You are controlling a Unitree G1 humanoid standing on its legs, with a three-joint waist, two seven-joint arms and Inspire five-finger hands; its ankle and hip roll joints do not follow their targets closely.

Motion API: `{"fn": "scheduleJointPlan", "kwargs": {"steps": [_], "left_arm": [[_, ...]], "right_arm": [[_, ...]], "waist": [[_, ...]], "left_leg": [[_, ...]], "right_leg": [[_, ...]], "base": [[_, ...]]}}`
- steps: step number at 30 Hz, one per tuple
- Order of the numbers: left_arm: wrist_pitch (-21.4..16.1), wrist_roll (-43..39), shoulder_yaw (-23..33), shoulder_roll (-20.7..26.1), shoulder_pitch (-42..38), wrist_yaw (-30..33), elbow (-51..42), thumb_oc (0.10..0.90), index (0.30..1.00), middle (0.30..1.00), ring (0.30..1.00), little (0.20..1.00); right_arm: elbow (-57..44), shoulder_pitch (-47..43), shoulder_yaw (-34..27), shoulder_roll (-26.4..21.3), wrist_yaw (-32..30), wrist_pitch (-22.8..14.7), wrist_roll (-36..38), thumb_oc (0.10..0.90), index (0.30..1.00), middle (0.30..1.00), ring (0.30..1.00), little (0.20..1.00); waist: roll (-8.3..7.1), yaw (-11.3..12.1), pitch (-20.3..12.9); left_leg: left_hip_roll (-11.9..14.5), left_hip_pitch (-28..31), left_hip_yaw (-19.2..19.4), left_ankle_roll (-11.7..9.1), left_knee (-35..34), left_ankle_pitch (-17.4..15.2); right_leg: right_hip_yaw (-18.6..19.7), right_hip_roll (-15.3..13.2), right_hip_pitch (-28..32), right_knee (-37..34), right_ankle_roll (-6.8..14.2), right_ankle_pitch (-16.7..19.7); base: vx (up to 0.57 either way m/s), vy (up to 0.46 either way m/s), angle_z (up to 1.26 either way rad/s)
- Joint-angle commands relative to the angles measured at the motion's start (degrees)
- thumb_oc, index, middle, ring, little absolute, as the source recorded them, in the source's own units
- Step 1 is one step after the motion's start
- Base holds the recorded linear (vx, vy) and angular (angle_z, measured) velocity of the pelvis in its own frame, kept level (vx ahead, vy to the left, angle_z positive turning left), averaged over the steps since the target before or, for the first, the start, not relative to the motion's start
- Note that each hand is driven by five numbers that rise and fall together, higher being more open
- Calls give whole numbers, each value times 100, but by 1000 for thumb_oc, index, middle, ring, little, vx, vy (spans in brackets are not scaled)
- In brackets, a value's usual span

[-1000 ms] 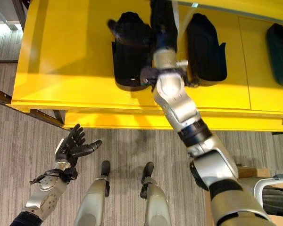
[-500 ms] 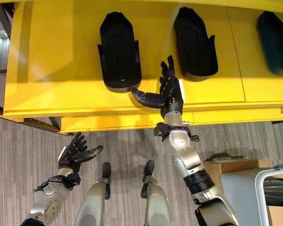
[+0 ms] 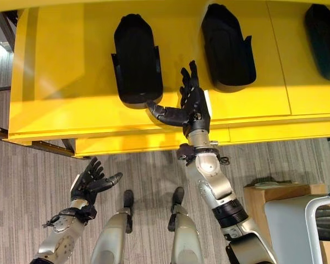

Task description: Move parts from the plastic box to the shelf.

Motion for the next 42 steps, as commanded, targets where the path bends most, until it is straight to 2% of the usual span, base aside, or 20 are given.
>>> {"fn": "scheduleJointPlan", "kwargs": {"steps": [1,16,42], "left_arm": [[-376,210,-36,207,203,-41,-431,900,1000,1000,1000,1000],[-427,155,-66,205,65,47,-443,900,1000,1000,1000,1000],[-447,142,72,167,-51,180,-506,900,1000,1000,1000,1000]], "right_arm": [[-439,-701,-138,109,20,-721,-27,900,1000,1000,1000,1000],[351,-1258,-79,202,-159,-656,82,900,1000,1000,1000,1000],[448,-1309,261,503,18,-568,269,900,1000,1000,1000,1000]], "waist": [[-82,95,-464],[-92,169,-248],[-203,357,-200]], "left_leg": [[400,483,-61,-87,-438,4],[384,391,-66,-85,-353,-28],[342,230,-162,-48,-299,-68]], "right_leg": [[183,-686,-161,885,547,-379],[180,-722,-282,1044,544,-422],[41,-780,-294,1053,547,-413]], "base": [[0,0,0],[0,0,0],[2,2,1]]}}
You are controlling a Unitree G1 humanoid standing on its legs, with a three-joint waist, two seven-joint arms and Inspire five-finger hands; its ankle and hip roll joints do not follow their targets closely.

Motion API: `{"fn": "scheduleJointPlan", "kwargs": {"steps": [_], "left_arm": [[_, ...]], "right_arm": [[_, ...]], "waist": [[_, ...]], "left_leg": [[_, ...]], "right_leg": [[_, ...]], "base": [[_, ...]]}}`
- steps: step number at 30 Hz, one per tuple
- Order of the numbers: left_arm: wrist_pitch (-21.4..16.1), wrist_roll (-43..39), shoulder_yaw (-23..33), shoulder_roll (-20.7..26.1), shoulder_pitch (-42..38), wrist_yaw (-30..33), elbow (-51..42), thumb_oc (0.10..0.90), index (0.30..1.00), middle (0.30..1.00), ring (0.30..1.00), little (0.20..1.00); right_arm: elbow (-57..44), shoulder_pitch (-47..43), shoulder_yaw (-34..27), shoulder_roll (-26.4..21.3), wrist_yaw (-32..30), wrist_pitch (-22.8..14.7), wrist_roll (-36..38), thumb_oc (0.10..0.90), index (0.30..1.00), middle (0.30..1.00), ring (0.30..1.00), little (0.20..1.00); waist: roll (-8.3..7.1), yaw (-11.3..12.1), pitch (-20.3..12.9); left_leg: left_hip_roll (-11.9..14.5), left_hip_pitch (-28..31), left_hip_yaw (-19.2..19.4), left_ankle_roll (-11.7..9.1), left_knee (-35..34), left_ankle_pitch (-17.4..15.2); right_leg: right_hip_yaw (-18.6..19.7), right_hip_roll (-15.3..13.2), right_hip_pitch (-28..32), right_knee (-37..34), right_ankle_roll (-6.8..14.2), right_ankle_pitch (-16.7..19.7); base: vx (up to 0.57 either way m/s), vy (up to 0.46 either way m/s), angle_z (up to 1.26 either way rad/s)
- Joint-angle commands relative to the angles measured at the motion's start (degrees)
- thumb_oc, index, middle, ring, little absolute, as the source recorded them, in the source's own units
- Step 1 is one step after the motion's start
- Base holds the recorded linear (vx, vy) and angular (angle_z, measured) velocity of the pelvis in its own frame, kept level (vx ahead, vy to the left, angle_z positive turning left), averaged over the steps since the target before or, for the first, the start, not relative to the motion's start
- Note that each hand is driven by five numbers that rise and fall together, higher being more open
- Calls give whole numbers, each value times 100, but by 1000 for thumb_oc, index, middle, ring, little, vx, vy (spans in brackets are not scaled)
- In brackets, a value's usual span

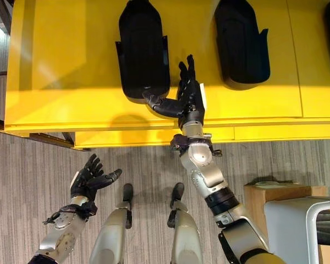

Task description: Move parts from the plastic box to the shelf.

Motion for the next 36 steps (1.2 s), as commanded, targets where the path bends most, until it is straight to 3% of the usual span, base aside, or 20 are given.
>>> {"fn": "scheduleJointPlan", "kwargs": {"steps": [1,36], "left_arm": [[-444,152,70,176,104,60,-517,900,1000,1000,1000,1000],[-475,104,94,199,110,106,-607,900,1000,1000,1000,1000]], "right_arm": [[-391,-574,110,266,224,-404,212,900,1000,1000,1000,1000],[-430,-682,193,369,144,-400,245,900,1000,1000,1000,1000]], "waist": [[-172,235,-324],[-268,280,-344]], "left_leg": [[328,456,-44,-23,-269,-101],[316,435,-50,-21,-190,-147]], "right_leg": [[171,-788,-99,999,558,-346],[210,-766,-74,981,548,-330]], "base": [[0,0,0],[0,0,0]]}}
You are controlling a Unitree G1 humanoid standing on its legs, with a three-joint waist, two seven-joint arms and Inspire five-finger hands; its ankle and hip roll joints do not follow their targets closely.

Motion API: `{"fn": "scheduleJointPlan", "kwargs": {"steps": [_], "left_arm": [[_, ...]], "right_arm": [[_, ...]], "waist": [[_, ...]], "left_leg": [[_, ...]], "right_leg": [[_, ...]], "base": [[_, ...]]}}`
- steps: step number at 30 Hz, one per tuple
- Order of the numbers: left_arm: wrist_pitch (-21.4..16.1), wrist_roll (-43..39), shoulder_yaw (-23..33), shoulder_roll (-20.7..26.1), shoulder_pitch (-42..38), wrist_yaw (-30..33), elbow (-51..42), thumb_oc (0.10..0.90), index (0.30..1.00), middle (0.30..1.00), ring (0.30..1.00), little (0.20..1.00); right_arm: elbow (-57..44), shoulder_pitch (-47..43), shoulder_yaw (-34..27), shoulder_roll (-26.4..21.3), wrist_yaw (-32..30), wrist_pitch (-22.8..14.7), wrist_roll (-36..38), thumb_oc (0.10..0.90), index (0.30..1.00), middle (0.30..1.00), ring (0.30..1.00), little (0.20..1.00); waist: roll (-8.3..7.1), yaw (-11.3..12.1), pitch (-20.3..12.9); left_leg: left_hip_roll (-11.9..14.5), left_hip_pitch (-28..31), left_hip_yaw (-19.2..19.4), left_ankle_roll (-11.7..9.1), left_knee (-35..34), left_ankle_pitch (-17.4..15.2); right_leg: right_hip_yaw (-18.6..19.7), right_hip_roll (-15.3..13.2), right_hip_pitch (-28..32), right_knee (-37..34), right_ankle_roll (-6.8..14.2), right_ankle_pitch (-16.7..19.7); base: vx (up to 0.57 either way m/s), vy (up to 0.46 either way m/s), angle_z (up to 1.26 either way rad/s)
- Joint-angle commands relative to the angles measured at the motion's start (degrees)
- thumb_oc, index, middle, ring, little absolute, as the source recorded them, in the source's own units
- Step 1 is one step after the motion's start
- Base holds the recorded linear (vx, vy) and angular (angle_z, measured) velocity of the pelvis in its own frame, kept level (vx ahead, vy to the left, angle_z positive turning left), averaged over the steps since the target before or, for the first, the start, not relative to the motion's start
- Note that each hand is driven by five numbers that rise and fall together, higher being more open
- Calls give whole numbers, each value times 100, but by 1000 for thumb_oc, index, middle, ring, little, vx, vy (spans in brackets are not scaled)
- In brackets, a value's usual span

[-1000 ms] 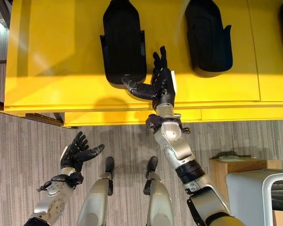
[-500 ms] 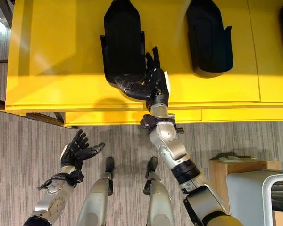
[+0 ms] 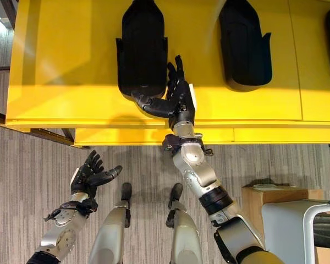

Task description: Move parts from the plastic box to the shelf.

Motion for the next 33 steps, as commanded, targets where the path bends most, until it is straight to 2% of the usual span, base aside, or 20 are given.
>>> {"fn": "scheduleJointPlan", "kwargs": {"steps": [1,4,9,14,24,32,33], "left_arm": [[-467,113,89,204,261,68,-602,900,1000,1000,1000,1000],[-471,127,105,197,258,73,-577,900,1000,1000,1000,1000],[-487,211,176,164,266,142,-596,900,1000,1000,1000,1000],[-503,382,246,155,364,166,-699,900,1000,1000,1000,1000],[-603,1289,422,501,574,150,-1383,900,1000,1000,1000,1000],[-823,2271,1040,1083,1134,224,-2222,900,1000,1000,1000,1000],[-860,2580,1176,1232,1257,267,-2390,900,1000,1000,1000,1000]], "right_arm": [[-452,-552,-111,141,113,-402,-64,900,1000,1000,1000,1000],[-575,-546,-219,66,-6,-421,-236,900,1000,1000,1000,1000],[-1406,-402,-487,-109,-221,-565,-831,900,1000,1000,1000,1000],[-2197,-64,-529,-208,-185,-657,-1345,900,1000,1000,1000,1000],[-2792,681,-438,-328,185,-786,-1272,900,1000,1000,1000,1000],[-3112,1517,-629,-651,592,-906,-1042,900,1000,1000,1000,1000],[-3172,1675,-689,-745,638,-930,-1063,900,1000,1000,1000,1000]], "waist": [[-185,173,-368],[-187,161,-375],[-213,90,-380],[-232,2,-401],[-213,-45,-464],[-148,-19,-557],[-125,-4,-568]], "left_leg": [[314,481,7,-18,-290,-153],[316,488,11,-18,-294,-156],[331,502,34,-10,-294,-169],[358,530,63,-9,-317,-156],[418,615,57,-49,-480,-45],[506,788,27,-92,-781,121],[524,846,13,-105,-825,122]], "right_leg": [[238,-767,-73,909,553,-324],[247,-762,-71,897,557,-320],[276,-752,-93,902,554,-321],[319,-717,-104,911,550,-339],[294,-662,-70,879,556,-355],[203,-599,52,797,571,-372],[168,-592,112,807,580,-415]], "base": [[0,0,0],[0,0,0],[0,0,0],[0,0,0],[-4,-7,0],[-8,-36,-2],[-6,-43,1]]}}
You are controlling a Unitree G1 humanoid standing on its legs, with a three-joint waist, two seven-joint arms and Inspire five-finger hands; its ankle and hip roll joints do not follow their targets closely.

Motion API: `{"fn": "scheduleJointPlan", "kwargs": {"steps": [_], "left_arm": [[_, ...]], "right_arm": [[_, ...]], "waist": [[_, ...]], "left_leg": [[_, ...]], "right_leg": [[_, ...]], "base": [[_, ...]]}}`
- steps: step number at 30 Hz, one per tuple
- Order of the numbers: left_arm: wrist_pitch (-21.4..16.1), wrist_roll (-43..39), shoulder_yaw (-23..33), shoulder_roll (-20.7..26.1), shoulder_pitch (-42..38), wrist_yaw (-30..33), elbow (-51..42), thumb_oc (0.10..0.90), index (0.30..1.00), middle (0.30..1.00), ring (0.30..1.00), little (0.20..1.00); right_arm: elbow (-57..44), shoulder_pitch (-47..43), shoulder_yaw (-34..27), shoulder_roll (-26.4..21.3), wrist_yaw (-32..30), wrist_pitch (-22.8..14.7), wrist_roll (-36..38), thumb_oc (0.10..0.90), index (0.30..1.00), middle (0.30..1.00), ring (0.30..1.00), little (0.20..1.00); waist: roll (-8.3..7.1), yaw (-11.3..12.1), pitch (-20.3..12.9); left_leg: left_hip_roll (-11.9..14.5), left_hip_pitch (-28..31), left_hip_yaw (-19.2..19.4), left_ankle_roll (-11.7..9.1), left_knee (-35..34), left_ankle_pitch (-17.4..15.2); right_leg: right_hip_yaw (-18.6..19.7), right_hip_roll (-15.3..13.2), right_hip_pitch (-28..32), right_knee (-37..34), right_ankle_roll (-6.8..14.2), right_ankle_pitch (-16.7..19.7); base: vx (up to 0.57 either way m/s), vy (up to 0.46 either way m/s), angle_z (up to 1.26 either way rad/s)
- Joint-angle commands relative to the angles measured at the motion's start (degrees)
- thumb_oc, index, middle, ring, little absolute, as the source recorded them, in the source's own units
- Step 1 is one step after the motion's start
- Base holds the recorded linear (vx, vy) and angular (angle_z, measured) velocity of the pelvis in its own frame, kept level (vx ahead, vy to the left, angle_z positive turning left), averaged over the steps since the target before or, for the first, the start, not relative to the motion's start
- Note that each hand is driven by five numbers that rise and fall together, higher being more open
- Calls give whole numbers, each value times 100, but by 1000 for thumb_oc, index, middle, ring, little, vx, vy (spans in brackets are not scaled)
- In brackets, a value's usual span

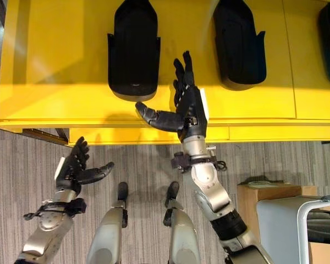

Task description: Move parts from the plastic box to the shelf.

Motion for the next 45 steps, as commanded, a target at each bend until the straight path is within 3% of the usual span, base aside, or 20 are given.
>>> {"fn": "scheduleJointPlan", "kwargs": {"steps": [1,4,6,17,23,33,45], "left_arm": [[-801,910,428,553,398,124,-800,900,1000,1000,1000,1000],[-868,1778,756,972,669,331,-1169,900,1000,1000,1000,1000],[-942,3004,1090,1677,903,611,-1607,900,1000,1000,1000,1000],[-1173,4335,2019,2629,1517,1304,-2262,900,1000,1000,1000,1000],[-1086,5113,1726,3166,1211,1289,-2229,900,1000,1000,1000,1000],[-1020,5691,1192,3093,804,1165,-1895,900,1000,1000,1000,1000],[-946,5708,789,2549,495,906,-1527,900,1000,1000,1000,1000]], "right_arm": [[-1165,-100,-394,-246,333,-843,-46,900,1000,1000,1000,1000],[-1301,271,-536,-491,447,-899,-110,900,1000,1000,1000,1000],[-1394,582,-626,-821,651,-1019,133,900,1000,1000,1000,1000],[-1682,1465,-893,-1466,1037,-1161,681,900,1000,1000,1000,1000],[-1570,1546,-759,-1554,1168,-1065,855,900,1000,1000,1000,1000],[-1517,1517,-891,-1424,1108,-1069,731,900,1000,1000,1000,1000],[-1498,1544,-1047,-1187,978,-1015,519,900,1000,1000,1000,1000]], "waist": [[36,55,-670],[94,76,-737],[151,86,-825],[258,72,-1052],[293,-37,-1155],[272,-193,-1182],[208,-352,-1176]], "left_leg": [[469,617,-76,-72,-651,117],[510,694,-119,-113,-784,197],[571,820,-149,-160,-964,293],[714,1098,-256,-220,-1256,444],[758,1212,-192,-230,-1328,463],[802,1280,8,-228,-1294,395],[810,1307,191,-219,-1210,291]], "right_leg": [[89,-655,16,836,580,-388],[8,-639,94,827,594,-418],[-72,-601,205,813,613,-469],[-259,-549,430,902,633,-617],[-219,-517,440,922,648,-638],[-3,-467,295,947,655,-629],[197,-425,212,909,643,-613]], "base": [[2,-46,4],[3,-48,6],[26,-63,11],[27,-32,10],[6,-6,2],[7,9,-7],[5,7,-11]]}}
